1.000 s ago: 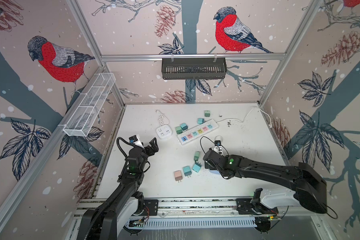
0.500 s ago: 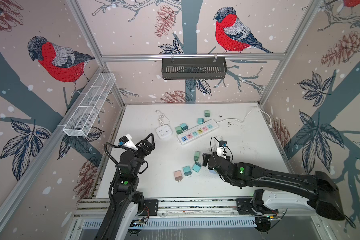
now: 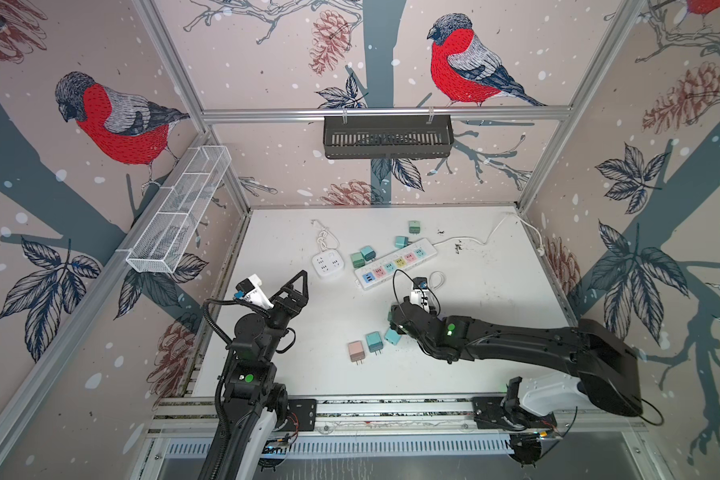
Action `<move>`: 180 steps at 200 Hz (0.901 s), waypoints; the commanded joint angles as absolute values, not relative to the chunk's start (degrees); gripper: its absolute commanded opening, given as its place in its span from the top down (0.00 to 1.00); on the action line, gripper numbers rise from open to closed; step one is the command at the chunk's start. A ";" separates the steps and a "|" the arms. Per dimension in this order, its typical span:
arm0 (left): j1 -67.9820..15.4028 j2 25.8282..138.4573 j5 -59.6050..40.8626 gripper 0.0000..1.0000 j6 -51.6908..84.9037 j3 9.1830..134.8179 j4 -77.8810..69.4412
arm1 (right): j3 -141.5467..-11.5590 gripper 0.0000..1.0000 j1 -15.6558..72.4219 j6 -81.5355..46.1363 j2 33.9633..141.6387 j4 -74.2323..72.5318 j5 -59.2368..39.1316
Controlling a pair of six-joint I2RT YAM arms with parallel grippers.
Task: Insert the plug
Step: 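Close the right gripper on the mint USB adapter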
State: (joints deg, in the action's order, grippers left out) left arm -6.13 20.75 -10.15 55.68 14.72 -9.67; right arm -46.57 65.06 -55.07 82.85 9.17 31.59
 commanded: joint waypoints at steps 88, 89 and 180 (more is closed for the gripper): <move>-6.15 21.75 -6.60 0.03 52.92 18.11 -9.79 | -53.16 0.38 61.15 -50.89 96.02 5.75 23.45; -6.11 21.82 -6.55 0.03 52.92 18.11 -9.73 | -53.21 0.38 61.16 -50.89 96.26 5.73 23.37; -6.15 20.34 -4.94 0.03 50.87 19.62 -7.16 | -57.92 0.55 61.21 -51.97 104.68 9.45 24.81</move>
